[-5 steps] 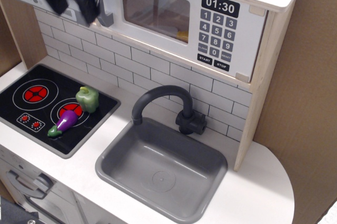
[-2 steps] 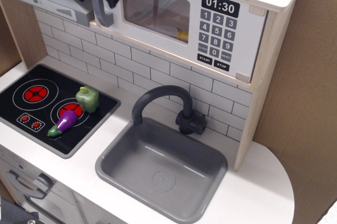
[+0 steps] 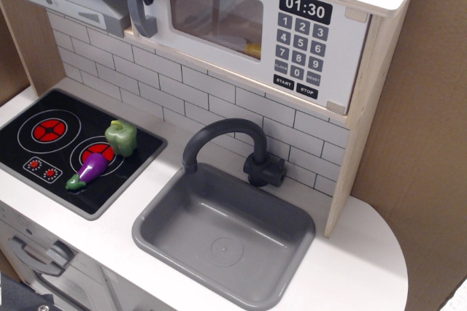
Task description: Open microwave
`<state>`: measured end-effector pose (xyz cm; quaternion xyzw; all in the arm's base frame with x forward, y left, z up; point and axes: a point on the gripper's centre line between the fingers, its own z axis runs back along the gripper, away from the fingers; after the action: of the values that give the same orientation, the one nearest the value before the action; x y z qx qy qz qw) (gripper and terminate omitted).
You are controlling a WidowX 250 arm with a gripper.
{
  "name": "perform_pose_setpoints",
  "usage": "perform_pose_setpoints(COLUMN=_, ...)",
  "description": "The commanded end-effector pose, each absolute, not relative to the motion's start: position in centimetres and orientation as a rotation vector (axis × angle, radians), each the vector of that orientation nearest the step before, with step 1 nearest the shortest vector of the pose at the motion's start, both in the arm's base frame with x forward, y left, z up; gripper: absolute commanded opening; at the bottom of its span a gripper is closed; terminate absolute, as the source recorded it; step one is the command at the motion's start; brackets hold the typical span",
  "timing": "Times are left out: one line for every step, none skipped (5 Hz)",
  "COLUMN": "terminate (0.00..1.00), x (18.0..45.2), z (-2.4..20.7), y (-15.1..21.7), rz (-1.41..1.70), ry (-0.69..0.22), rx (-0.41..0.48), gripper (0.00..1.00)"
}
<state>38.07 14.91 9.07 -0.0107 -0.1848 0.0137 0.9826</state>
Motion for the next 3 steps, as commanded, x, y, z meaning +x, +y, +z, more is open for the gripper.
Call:
perform_pose_setpoints(terminate=0.0, x=36.1, z=10.6, y=14.9, rz=-0.016, ry=-0.432, rx=0.025, gripper=0.0)
perform_pose_setpoints(terminate=0.0, x=33.8, z=10.4, y=14.6, rz=-0.054, ry=-0.426, rx=0.026, gripper=0.0)
perform_pose_setpoints(terminate=0.0, x=31.3, z=10.5, y=13.9, rz=-0.079, ry=-0.408, rx=0.038, gripper=0.0)
